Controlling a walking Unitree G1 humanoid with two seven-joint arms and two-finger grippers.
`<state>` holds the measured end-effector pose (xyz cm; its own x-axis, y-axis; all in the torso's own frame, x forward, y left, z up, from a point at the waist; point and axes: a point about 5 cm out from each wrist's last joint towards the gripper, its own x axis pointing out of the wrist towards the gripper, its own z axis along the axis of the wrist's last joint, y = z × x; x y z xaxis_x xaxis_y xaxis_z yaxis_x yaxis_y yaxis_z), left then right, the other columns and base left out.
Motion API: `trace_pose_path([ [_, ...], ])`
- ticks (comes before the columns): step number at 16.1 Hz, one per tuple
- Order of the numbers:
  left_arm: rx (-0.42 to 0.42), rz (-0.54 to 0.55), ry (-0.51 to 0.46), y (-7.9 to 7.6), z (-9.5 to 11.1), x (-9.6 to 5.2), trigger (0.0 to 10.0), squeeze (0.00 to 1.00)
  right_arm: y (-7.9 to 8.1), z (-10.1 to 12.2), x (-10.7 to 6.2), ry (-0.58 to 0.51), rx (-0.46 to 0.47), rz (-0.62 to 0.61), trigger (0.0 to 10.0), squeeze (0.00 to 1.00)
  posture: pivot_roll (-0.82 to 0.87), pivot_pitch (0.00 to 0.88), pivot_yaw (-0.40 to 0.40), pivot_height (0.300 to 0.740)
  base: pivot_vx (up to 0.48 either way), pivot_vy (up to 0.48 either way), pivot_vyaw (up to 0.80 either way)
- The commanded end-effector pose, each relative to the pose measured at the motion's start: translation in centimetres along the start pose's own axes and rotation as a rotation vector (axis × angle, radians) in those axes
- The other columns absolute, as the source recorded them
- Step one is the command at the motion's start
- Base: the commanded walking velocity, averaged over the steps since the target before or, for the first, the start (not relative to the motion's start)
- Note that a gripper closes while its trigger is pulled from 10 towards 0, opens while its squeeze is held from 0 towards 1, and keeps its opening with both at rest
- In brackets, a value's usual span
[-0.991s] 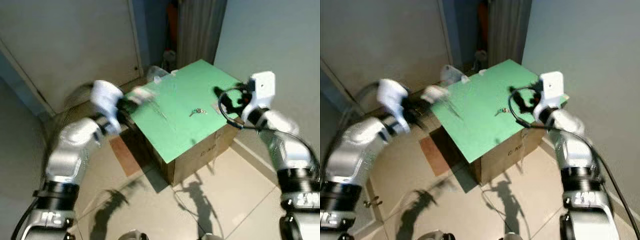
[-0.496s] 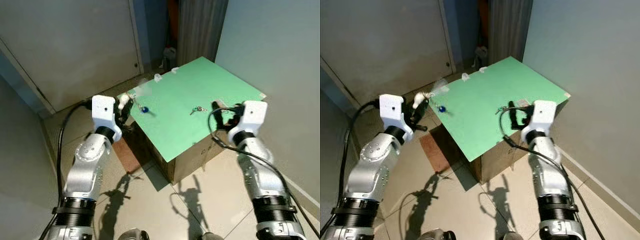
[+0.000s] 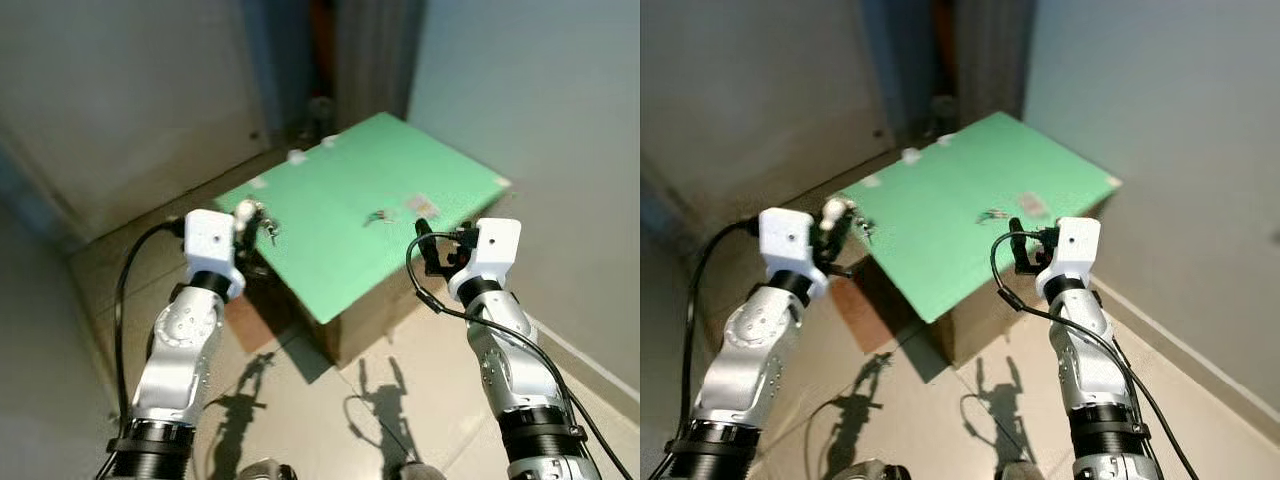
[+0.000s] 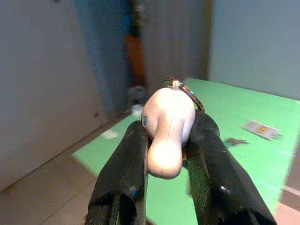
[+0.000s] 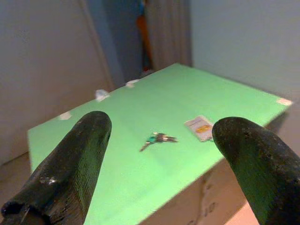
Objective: Hang keys on a hook
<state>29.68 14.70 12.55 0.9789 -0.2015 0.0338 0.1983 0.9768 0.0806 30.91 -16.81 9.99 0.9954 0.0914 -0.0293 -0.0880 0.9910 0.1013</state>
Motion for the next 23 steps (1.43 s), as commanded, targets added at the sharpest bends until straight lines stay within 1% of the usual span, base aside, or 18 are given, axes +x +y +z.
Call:
trace_pose_path([
  [1, 0.029, -0.011, -0.012, 0.0, 0.3, 0.1, 0.0, 0.00, 0.3, -0.4, 0.0, 0.008, 0.004, 0.010, 10.0, 0.00, -0.16, 0.032, 0.113, 0.740, 0.000, 0.000, -0.73],
  [4, 0.053, -0.068, -0.051, -0.6, 1.1, 0.9, 0.0, 0.00, 1.1, -0.6, -0.2, 0.002, 0.005, 0.044, 10.0, 0.00, -0.17, 0.032, 0.122, 0.740, 0.280, -0.386, -0.75],
  [6, 0.077, -0.091, -0.060, -0.7, 1.3, 1.1, 0.0, 0.00, 1.1, -0.7, -0.2, 0.001, 0.003, 0.043, 10.0, 0.00, -0.17, 0.033, 0.125, 0.740, 0.274, -0.390, -0.75],
  [8, 0.077, -0.108, -0.060, -0.8, 1.3, 1.4, 0.0, 0.00, 1.0, -0.7, -0.2, -0.001, 0.000, 0.040, 10.0, 0.00, -0.17, 0.033, 0.127, 0.740, 0.272, -0.392, -0.75],
  [12, 0.080, -0.105, -0.057, -0.2, 1.2, 1.6, 0.0, 0.00, 1.2, -0.7, -0.2, -0.002, -0.004, 0.049, 10.0, 0.00, -0.17, 0.036, 0.129, 0.740, 0.290, -0.377, -0.75],
  [13, 0.078, -0.100, -0.058, 0.0, 1.2, 1.6, 0.0, 0.00, 1.4, -0.6, -0.2, -0.021, -0.014, 0.059, 10.0, 0.00, -0.17, 0.036, 0.129, 0.740, 0.386, -0.281, -0.76],
  [14, 0.072, -0.093, -0.052, 0.3, 1.2, 1.7, 0.0, 0.00, 1.7, -0.6, -0.2, -0.017, -0.024, 0.078, 10.0, 0.00, -0.17, 0.038, 0.129, 0.740, 0.000, 0.000, 0.00],
  [15, 0.076, -0.102, -0.054, 0.5, 1.3, 1.8, 0.0, 0.00, 2.1, -0.6, -0.1, 0.001, -0.012, 0.111, 10.0, 0.00, -0.17, 0.038, 0.127, 0.740, 0.000, 0.000, 0.00],
  [17, 0.079, -0.129, -0.065, 1.1, 1.9, 2.1, 0.0, 0.00, 2.9, -0.6, 0.1, 0.033, 0.041, 0.203, 10.0, 0.00, -0.17, 0.036, 0.128, 0.740, 0.000, 0.000, 0.00],
  [18, 0.053, -0.176, -0.088, 1.6, 2.7, 2.4, 0.0, 0.00, 3.8, -0.3, 0.3, 0.088, 0.105, 0.326, 10.0, 0.00, -0.17, 0.035, 0.130, 0.740, 0.000, 0.000, 0.00],
  [19, 0.044, -0.189, -0.093, 1.7, 2.9, 2.5, 0.0, 0.00, 3.9, -0.2, 0.4, 0.098, 0.114, 0.350, 10.0, 0.00, -0.17, 0.031, 0.129, 0.740, 0.000, 0.000, 0.00],
  [20, 0.027, -0.236, -0.115, 1.9, 3.5, 2.7, 0.0, 0.00, 3.9, 0.2, 0.6, 0.127, 0.152, 0.405, 10.0, 0.00, -0.17, 0.030, 0.129, 0.740, 0.000, 0.000, 0.00],
  [21, -0.002, -0.295, -0.121, 2.0, 3.9, 2.8, 0.0, 0.00, 3.7, 0.5, 0.9, 0.157, 0.178, 0.443, 10.0, 0.00, -0.17, 0.024, 0.128, 0.740, 0.000, 0.000, 0.00],
  [22, -0.012, -0.357, -0.119, 1.8, 4.1, 2.7, 0.0, 0.00, 3.4, 0.9, 1.1, 0.165, 0.209, 0.467, 10.0, 0.00, -0.17, 0.017, 0.127, 0.740, 0.000, 0.000, 0.00],
  [23, -0.055, -0.455, -0.096, 1.7, 4.1, 2.5, 0.0, 0.00, 3.1, 1.7, 1.3, 0.183, 0.228, 0.518, 10.0, 0.00, -0.17, 0.011, 0.125, 0.740, 0.000, 0.000, 0.00],
])
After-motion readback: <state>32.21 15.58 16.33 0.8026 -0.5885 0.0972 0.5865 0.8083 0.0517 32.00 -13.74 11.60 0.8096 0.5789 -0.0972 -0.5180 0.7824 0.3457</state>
